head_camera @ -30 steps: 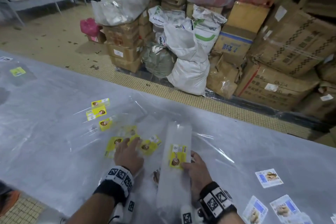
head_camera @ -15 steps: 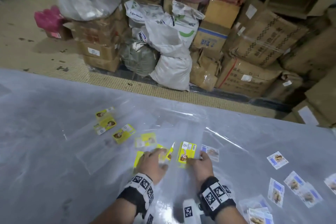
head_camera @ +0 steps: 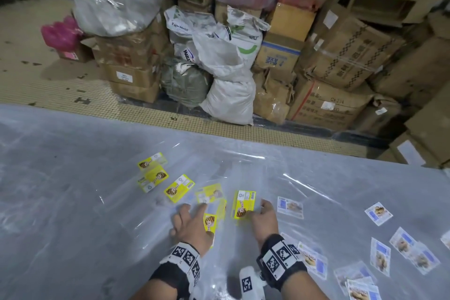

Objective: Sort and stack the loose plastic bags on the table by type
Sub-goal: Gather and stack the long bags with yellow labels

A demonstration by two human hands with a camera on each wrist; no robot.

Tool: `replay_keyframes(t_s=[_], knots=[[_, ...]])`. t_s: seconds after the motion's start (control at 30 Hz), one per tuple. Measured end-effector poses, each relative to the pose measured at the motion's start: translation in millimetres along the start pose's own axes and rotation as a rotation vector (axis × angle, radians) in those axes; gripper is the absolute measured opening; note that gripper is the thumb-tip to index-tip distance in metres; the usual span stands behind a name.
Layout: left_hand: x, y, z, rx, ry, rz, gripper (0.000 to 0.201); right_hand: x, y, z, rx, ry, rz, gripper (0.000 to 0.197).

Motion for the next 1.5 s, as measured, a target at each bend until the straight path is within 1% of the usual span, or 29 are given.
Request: replay_keyframes(t_s=[0.07,0.17,0.27,0.4,0.5,0.53,0.63,0.67,0.7,0.73,0.8,0.83,0.9,1.0,1.07,1.13,1.2,1.23,1.27,1.33,1.37,1.43,1.5], knots=[[-2,1,2,0.004,0.014,-0.039,0.073,3,3,-3,-0.006,0.010,0.001,0.039],[-3,6,7,0.009,-0.010,-0.121,0.077,3,10,-7,-0.009,0.016,0.029,0.039],[-1,10,14,0.024,-0.023,-0.258,0.077,1,16,-11,0.001,0.063,0.096,0.038],[3,13,22,0.096,0.014,-0.629,0.072,1,16,-8,0.027,0.105,0.141,0.037],[-5,16,21,0.086,-0.055,-0.819,0.058,-6,17,-3,0.061,0.110,0.163,0.033],[-7,19,22,0.072,-0.080,-0.869,0.059,-11,18,-2,0.069,0.119,0.173,0.030],[-10,30,29,0.022,-0.100,-0.899,0.086,-25,17,6,0.104,0.182,0.217,0.030],[-11,33,32,0.007,-0.094,-0.939,0.091,-29,17,8,0.116,0.203,0.239,0.032],[-13,34,34,-0.004,-0.084,-0.967,0.089,-33,19,9,0.126,0.226,0.255,0.034],[-15,33,34,0.000,-0.079,-0.980,0.083,-37,20,9,0.133,0.250,0.264,0.035],[-18,26,34,0.042,-0.062,-0.969,0.061,-43,22,8,0.128,0.310,0.282,0.037],[-18,22,34,0.054,-0.036,-0.983,0.054,-44,23,7,0.123,0.340,0.292,0.038],[-16,14,36,0.058,-0.002,-1.029,0.051,-47,28,6,0.108,0.377,0.336,0.040],[-11,6,40,0.040,0.035,-1.071,0.051,-51,48,1,0.101,0.455,0.526,0.045],[-8,0,42,0.038,0.071,-1.070,0.049,-49,59,-2,0.100,0.502,0.602,0.043],[-7,-10,39,0.030,0.098,-1.120,0.042,-36,61,-4,0.108,0.523,0.597,0.044],[-5,-22,36,0.003,0.131,-1.283,0.030,-15,50,-6,0.107,0.465,0.488,0.044],[-4,-26,33,-0.006,0.144,-1.331,0.032,-5,46,-9,0.095,0.432,0.428,0.044],[-1,-28,33,-0.021,0.153,-1.361,0.041,4,42,-11,0.084,0.411,0.382,0.044],[2,-28,33,-0.013,0.173,-1.392,0.071,15,35,-16,0.076,0.411,0.333,0.044],[3,-25,34,0.000,0.167,-1.368,0.074,18,33,-18,0.065,0.424,0.311,0.045],[0,-26,32,0.041,0.183,-1.359,0.067,18,33,-20,0.046,0.447,0.295,0.051],[-5,-31,27,0.069,0.209,-1.378,0.060,14,33,-21,0.054,0.478,0.338,0.056]])
Point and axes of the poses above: each hand's wrist, its own z-axis towards the middle knuckle, its own x-axis out of the palm, y = z × x, the point moved 1 cm from there along z, towards the middle knuckle
